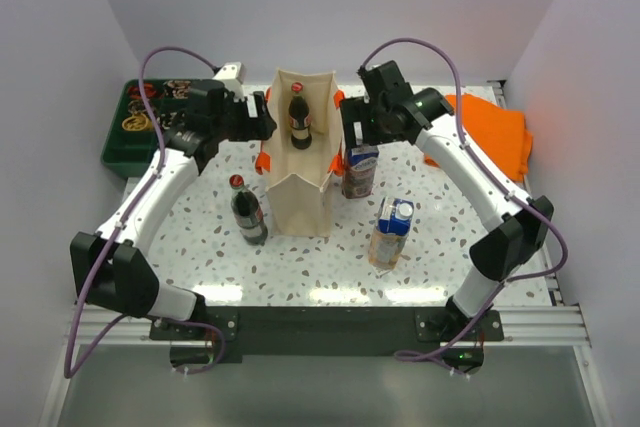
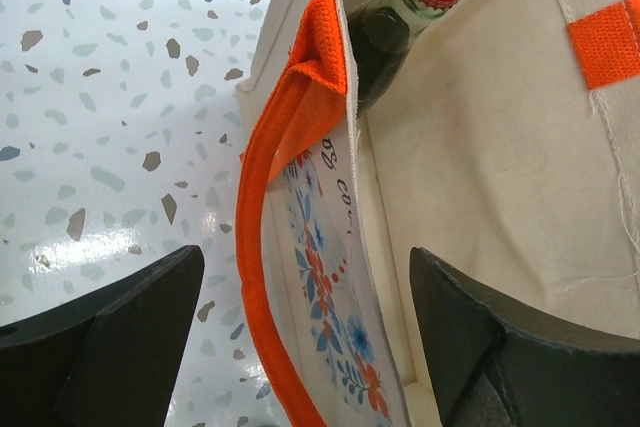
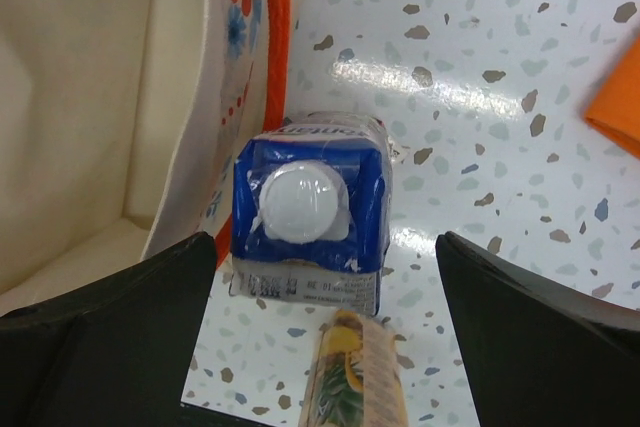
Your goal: Place the beverage into the canvas bag
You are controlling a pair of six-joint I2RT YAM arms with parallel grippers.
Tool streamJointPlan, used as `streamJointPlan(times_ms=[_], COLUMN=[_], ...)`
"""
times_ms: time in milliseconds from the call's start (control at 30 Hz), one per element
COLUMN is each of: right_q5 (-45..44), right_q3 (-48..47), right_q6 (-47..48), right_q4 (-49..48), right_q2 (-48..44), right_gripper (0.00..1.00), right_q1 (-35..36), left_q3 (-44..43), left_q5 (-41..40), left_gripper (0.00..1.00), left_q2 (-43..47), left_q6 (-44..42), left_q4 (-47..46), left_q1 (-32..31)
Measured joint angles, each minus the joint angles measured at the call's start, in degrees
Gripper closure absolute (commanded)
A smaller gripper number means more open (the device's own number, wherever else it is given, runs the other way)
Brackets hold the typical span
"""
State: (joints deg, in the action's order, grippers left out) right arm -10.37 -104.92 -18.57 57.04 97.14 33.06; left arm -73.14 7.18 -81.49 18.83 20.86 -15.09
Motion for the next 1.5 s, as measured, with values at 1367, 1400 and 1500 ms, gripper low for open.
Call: streamJointPlan(times_ms=[1367, 1400, 1500], right_q5=[2.01, 2.01, 2.01], right_q3=[8.61, 8.87, 8.96], right_q6=[0.11, 0.09, 0.02], right_q4=[-5.64, -5.86, -6.16], right_q2=[3.72, 3.72, 3.72], right_gripper=[0.19, 0.25, 0.41], right_q1=[-0.48, -0.48, -0.48], left_q3=[1.79, 1.79, 1.79], left_q5=[-1.09, -1.09, -1.22], left_gripper=[0.12, 0.12, 0.12], left_q2=[1.53, 1.53, 1.53], left_q6=[0.02, 0.02, 0.02], left_q4=[-0.02, -0.02, -0.02], left_q1=[0.00, 0.00, 0.00])
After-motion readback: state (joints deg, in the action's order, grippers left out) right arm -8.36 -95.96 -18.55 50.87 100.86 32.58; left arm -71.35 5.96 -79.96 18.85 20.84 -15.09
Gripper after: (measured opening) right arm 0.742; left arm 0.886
